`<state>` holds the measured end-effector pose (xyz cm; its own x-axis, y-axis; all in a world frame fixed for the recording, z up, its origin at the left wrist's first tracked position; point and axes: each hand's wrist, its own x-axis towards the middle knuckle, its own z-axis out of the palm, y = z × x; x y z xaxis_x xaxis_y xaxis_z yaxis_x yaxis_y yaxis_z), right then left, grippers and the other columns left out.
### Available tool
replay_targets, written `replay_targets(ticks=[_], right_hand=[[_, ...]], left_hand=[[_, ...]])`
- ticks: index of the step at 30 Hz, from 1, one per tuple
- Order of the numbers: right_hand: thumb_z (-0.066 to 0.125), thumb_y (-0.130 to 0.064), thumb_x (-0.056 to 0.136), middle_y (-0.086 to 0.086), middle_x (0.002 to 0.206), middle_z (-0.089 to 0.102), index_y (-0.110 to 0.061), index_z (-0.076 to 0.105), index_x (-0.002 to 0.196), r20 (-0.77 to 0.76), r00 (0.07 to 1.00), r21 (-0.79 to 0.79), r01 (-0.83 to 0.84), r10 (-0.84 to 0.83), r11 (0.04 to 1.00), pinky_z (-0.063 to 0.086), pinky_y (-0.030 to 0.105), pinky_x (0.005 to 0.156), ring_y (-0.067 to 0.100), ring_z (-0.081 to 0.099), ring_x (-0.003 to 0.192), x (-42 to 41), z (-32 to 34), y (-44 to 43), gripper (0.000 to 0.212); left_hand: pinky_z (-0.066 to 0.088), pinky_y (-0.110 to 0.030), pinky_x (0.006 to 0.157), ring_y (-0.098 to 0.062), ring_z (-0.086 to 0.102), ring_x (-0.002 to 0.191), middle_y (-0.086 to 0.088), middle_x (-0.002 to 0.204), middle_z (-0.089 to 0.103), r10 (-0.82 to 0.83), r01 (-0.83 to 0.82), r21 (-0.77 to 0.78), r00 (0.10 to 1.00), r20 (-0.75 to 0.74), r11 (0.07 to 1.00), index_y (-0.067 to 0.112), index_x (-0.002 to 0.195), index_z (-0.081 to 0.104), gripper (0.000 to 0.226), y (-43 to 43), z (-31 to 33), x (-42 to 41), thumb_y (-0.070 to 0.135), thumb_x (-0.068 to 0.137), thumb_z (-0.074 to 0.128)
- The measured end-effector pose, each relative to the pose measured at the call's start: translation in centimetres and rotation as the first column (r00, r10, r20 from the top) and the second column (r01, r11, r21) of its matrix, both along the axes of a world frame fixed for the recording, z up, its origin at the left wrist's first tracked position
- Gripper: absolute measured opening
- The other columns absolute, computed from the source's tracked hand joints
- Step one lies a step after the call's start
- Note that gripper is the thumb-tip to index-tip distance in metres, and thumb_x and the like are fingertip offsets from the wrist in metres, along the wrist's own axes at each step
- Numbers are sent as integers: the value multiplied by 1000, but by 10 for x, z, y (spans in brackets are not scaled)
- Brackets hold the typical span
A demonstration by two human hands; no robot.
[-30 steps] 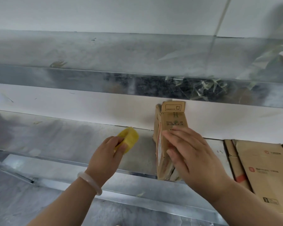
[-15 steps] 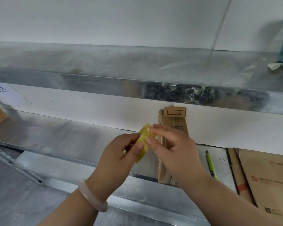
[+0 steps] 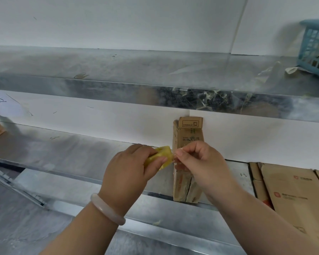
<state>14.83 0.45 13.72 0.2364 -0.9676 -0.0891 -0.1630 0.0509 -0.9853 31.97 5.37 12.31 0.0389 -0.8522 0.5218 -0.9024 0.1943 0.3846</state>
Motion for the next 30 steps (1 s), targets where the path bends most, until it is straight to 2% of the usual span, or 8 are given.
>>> replay_targets(ticks=[8,12,16,20,24,26,28,30], right_hand=[[54,-4,96,11,72,64,-2,59,98,479,873,311,-74,-90,948,59,34,67,20,67,69,-1,4,9,6],[77,-19,80,10,92,71,-16,72,99,155,977,220,-177,145,959,60,34,78,18,72,81,-13,11,4,20],[73,-26,86,-4,79,75,-25,72,84,-235,958,11,-166,164,986,60,33,80,11,72,74,-17,17,1,3],[60,-19,96,2,82,75,-12,63,91,-170,974,28,-151,153,988,60,34,77,15,73,74,-22,18,-4,9],[54,-6,98,10,82,75,-4,58,88,53,986,119,-164,159,979,60,40,73,23,74,78,-27,21,-2,11],[53,-4,97,9,79,75,-2,56,90,39,988,109,-151,148,982,60,37,68,23,74,75,-34,23,1,8],[53,-4,97,6,78,75,-1,56,92,-4,993,97,-120,121,988,61,33,66,21,74,73,-42,23,3,7],[54,-4,97,6,79,75,0,57,92,-21,995,94,-99,102,991,61,32,67,20,74,73,-49,20,5,7]], left_hand=[[34,-17,52,-7,51,59,12,61,52,101,-107,99,993,65,989,27,66,61,60,-5,14,5,77,78,30],[35,-19,52,-7,51,58,12,60,51,93,-102,103,992,86,989,30,64,60,55,-5,16,3,76,78,33],[36,-15,56,-6,53,64,11,59,55,27,-10,197,996,-88,980,30,61,57,55,-5,19,4,78,79,40],[34,-13,53,-4,45,55,-1,57,50,-59,195,267,895,-443,944,17,63,61,53,3,24,19,67,78,53],[44,-16,63,-13,63,72,-5,80,68,-124,380,303,777,-617,874,22,83,72,45,11,26,26,62,70,55],[44,-13,57,-4,60,65,6,74,67,-87,299,320,839,-538,899,30,77,70,40,12,24,23,66,63,62],[43,-16,54,-6,58,66,13,70,63,-13,88,318,973,-229,944,31,69,65,47,11,19,20,77,61,60],[42,-22,51,-8,55,61,10,62,58,60,-65,238,998,30,969,31,65,58,51,9,11,15,81,61,50]])
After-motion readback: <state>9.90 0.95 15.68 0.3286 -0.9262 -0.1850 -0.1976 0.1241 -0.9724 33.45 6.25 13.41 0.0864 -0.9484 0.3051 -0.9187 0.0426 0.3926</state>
